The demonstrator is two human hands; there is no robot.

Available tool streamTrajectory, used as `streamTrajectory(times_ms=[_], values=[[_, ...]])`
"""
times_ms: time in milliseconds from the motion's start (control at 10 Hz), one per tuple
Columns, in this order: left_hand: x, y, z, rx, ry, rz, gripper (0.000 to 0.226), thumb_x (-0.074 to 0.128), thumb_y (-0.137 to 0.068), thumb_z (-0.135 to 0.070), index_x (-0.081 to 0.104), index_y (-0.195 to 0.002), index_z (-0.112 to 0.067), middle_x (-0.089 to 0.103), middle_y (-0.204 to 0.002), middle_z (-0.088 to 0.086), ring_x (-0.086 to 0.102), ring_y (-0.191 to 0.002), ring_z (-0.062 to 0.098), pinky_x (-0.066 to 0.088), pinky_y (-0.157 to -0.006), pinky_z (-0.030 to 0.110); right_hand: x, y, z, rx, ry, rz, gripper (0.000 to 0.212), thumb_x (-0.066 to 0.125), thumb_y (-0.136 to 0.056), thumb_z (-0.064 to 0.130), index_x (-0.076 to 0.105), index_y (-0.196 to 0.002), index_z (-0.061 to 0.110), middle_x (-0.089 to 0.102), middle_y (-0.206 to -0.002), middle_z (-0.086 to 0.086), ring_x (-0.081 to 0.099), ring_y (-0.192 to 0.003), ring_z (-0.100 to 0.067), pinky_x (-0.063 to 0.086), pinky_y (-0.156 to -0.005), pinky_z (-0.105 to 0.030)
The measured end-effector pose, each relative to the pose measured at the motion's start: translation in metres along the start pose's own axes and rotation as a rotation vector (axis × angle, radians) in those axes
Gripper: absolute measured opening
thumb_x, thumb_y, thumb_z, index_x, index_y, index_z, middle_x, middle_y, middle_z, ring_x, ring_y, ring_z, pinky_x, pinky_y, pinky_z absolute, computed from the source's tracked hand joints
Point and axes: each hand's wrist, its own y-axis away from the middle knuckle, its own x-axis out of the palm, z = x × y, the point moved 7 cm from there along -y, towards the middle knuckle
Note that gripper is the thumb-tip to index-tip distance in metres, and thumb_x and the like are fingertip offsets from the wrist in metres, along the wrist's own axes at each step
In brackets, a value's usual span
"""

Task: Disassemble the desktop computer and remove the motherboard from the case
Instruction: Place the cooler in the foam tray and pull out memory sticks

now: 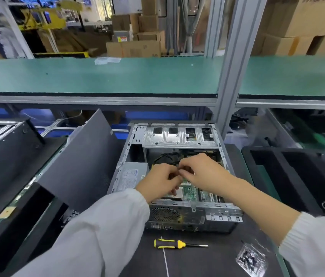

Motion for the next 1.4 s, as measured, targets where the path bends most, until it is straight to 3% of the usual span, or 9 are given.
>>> streamTrajectory(times_ms=[100,400,500,600,800,900,1000,1200,1400], values=[[0.005,-0.022,0.021,-0.080,0.002,0.043,0.018,0.055,-0.095,-0.016,0.065,-0.093,-0.001,0.070,-0.080,0.014,0.069,-0.065,0.019,0.058,-0.069,0.034,0.022,-0.017,-0.024,0.057,-0.002,0.038,0.015,0.052,-0.093,0.025,0.067,-0.091,0.021,0.057,-0.072,0.008,0.050,-0.061,-0.010,0.038,-0.053,-0.025],[-0.006,-0.108,0.073,-0.167,-0.657,0.190,0.017,0.043,-0.093,-0.003,0.060,-0.098,-0.005,0.058,-0.100,0.013,0.058,-0.092,0.028,0.051,-0.085,0.038,0.091,-0.064,-0.137,0.650,-0.150,0.268,0.017,0.043,-0.097,0.013,0.054,-0.086,0.005,0.050,-0.074,-0.008,0.049,-0.074,-0.025,0.040,-0.069,-0.029],[-0.015,-0.133,0.091,-0.211,-0.765,0.277,0.017,0.042,-0.095,-0.007,0.057,-0.104,-0.006,0.055,-0.098,0.011,0.059,-0.090,0.028,0.047,-0.075,0.035,0.108,-0.072,-0.156,0.753,-0.174,0.259,0.027,0.040,-0.097,0.011,0.059,-0.112,-0.001,0.062,-0.108,-0.019,0.058,-0.097,-0.029,0.044,-0.081,-0.029],[-0.014,-0.151,0.119,-0.309,-0.759,0.395,0.017,0.044,-0.097,-0.013,0.058,-0.105,-0.008,0.051,-0.097,0.008,0.052,-0.089,0.024,0.040,-0.075,0.031,0.118,-0.081,-0.164,0.784,-0.124,0.323,0.033,0.035,-0.103,0.023,0.060,-0.101,0.001,0.063,-0.106,-0.017,0.059,-0.105,-0.029,0.044,-0.077,-0.027],[-0.009,-0.159,0.171,-0.529,-0.541,0.402,0.040,0.047,-0.097,-0.037,0.066,-0.111,-0.005,0.070,-0.110,0.011,0.067,-0.102,0.026,0.053,-0.093,0.038,0.137,-0.075,-0.184,0.902,-0.255,0.252,0.039,0.042,-0.100,0.029,0.050,-0.132,0.008,0.052,-0.133,-0.015,0.052,-0.118,-0.031,0.045,-0.093,-0.032],[0.002,-0.154,0.186,-0.717,-0.160,0.475,0.044,0.043,-0.100,-0.033,0.067,-0.088,0.002,0.074,-0.090,0.015,0.072,-0.085,0.027,0.059,-0.077,0.034,0.141,-0.073,-0.188,0.888,-0.264,0.196,0.035,0.043,-0.100,0.028,0.056,-0.128,0.012,0.057,-0.128,-0.015,0.055,-0.115,-0.032,0.045,-0.092,-0.033],[0.012,-0.153,0.194,-0.745,-0.006,0.626,0.050,0.031,-0.105,-0.028,0.060,-0.077,0.001,0.073,-0.071,0.011,0.071,-0.070,0.028,0.056,-0.086,0.036,0.142,-0.074,-0.188,0.894,-0.275,0.175,0.033,0.044,-0.100,0.026,0.058,-0.127,0.013,0.062,-0.122,-0.015,0.059,-0.107,-0.031,0.046,-0.083,-0.029],[0.019,-0.150,0.190,-0.770,-0.009,0.558,0.035,0.040,-0.101,-0.016,0.063,-0.097,0.009,0.070,-0.092,0.021,0.072,-0.070,0.026,0.057,-0.073,0.031,0.143,-0.072,-0.193,0.924,-0.315,0.130,0.031,0.044,-0.100,0.024,0.062,-0.118,0.006,0.067,-0.103,-0.016,0.063,-0.080,-0.026,0.049,-0.073,-0.026],[0.021,-0.145,0.192,-0.815,0.085,0.521,0.038,0.037,-0.102,-0.014,0.058,-0.112,0.016,0.069,-0.059,0.013,0.071,-0.069,0.027,0.059,-0.067,0.030,0.144,-0.072,-0.191,0.931,-0.229,0.085,0.030,0.044,-0.099,0.025,0.065,-0.099,0.003,0.058,-0.079,-0.009,0.053,-0.067,-0.023,0.041,-0.063,-0.024]])
